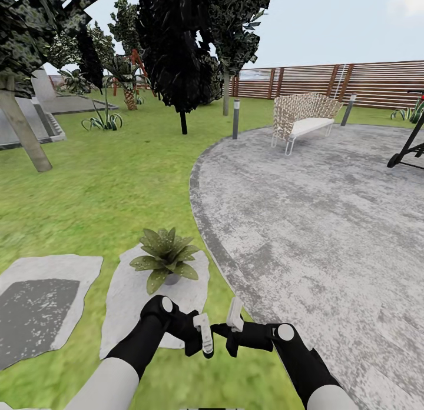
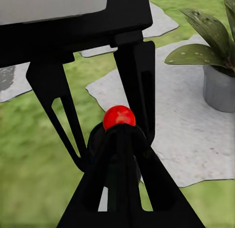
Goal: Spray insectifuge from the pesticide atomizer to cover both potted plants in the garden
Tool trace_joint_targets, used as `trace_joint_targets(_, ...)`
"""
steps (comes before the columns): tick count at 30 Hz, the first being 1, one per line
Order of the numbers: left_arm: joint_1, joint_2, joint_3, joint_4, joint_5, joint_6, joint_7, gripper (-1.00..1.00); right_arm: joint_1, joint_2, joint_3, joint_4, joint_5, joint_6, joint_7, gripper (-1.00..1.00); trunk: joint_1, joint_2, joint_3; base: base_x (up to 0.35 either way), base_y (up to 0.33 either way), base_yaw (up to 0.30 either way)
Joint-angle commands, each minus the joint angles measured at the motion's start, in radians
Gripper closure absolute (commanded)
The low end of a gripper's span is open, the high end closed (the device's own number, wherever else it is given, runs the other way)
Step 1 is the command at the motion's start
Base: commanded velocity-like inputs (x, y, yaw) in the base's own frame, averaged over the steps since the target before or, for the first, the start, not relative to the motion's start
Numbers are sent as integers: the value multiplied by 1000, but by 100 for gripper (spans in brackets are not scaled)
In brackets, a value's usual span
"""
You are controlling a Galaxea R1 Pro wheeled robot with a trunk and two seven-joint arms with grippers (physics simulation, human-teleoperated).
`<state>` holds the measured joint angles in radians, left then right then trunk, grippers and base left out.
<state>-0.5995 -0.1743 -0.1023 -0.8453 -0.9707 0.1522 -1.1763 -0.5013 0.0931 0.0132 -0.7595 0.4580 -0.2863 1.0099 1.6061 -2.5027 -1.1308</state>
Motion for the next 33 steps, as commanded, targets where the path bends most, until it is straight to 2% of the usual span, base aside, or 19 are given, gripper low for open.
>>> trace_joint_targets(1, 0, 0, 0, -1, -3, 10, -4, 100, 0, 0, -1, -1, 8, -5, 1, 100, 0, 0, -1, 0, 0, 0)
trace_joint_targets(5, 0, 11, 0, 10, -14, 8, -4, 100, 0, 0, -1, 0, 8, -5, 1, 100, 0, 0, -1, 0, 0, 0)
trace_joint_targets(7, 5, 85, 3, 14, -20, 8, -3, 100, 0, -1, -1, 1, 9, -5, 1, 100, 0, 0, -1, 0, 0, 0)
trace_joint_targets(9, 7, 170, 6, 15, -12, 7, -3, 100, 0, -1, -1, 4, 12, -5, 1, 100, 0, 0, -1, 0, 0, 0)
trace_joint_targets(11, 10, 231, 7, 16, -7, 6, -3, 100, 0, -1, -1, 4, 14, -5, 1, 100, 0, 0, -1, 0, 0, 0)
trace_joint_targets(14, 18, 297, 9, 30, -3, -17, -3, 100, 0, -2, -1, 5, 16, -5, 0, 100, 0, 0, -1, 0, 0, 0)
trace_joint_targets(15, 26, 308, 9, 39, -5, -27, -3, 100, 0, -4, -2, 5, 16, -5, 0, 100, 0, 0, -1, 0, 0, 0)
trace_joint_targets(16, 41, 321, 11, 48, -10, -40, -3, 100, 0, -6, -2, 5, 17, -5, 0, -100, 0, 0, -1, 0, 0, 0)
trace_joint_targets(17, 52, 331, 11, 52, -12, -45, -3, 100, 0, -8, -2, 5, 18, -5, 0, -100, 0, 0, -1, 0, 0, 0)
trace_joint_targets(20, 81, 386, 12, 57, -14, -52, -1, 100, 0, -16, -4, 5, 19, -5, -3, -100, 0, 0, -1, 0, 0, 0)
trace_joint_targets(22, 86, 413, 23, 57, -8, -51, 21, 100, 0, -20, -8, 6, 21, -7, -8, -100, 0, 0, -1, 0, 0, 0)
trace_joint_targets(23, 87, 420, 41, 58, -7, -51, 40, 100, 0, -26, -9, 6, 23, -7, -14, -100, 0, 0, -1, 0, 0, 0)
trace_joint_targets(24, 88, 425, 81, 58, -4, -51, 79, 100, 0, -43, -9, 6, 26, -8, -43, -100, 0, 0, -1, 0, 0, 0)
trace_joint_targets(27, 89, 415, 222, 77, 5, -51, 175, 100, 2, -112, -10, 26, 26, -9, -201, -100, 0, 0, -1, 0, 0, 0)
trace_joint_targets(29, 89, 399, 304, 116, 37, -51, 217, 100, 2, -129, -24, 77, 24, -11, -292, -100, 0, 0, -1, 0, 0, 0)
trace_joint_targets(30, 90, 388, 372, 155, 84, -52, 261, 100, 3, -134, -54, 139, 23, -11, -365, -100, 0, 0, -1, 0, 0, 0)
trace_joint_targets(31, 90, 383, 414, 183, 123, -56, 298, 100, 3, -136, -79, 187, 23, -12, -416, -100, 0, 0, -1, 0, 0, 0)
trace_joint_targets(32, 90, 379, 469, 229, 185, -80, 361, 100, 3, -137, -109, 263, 22, -14, -498, -100, 0, 0, -1, 0, 0, 0)
trace_joint_targets(33, 91, 379, 498, 261, 228, -112, 408, 100, 3, -138, -123, 311, 22, -17, -562, -100, 0, 0, -1, 0, 0, 0)
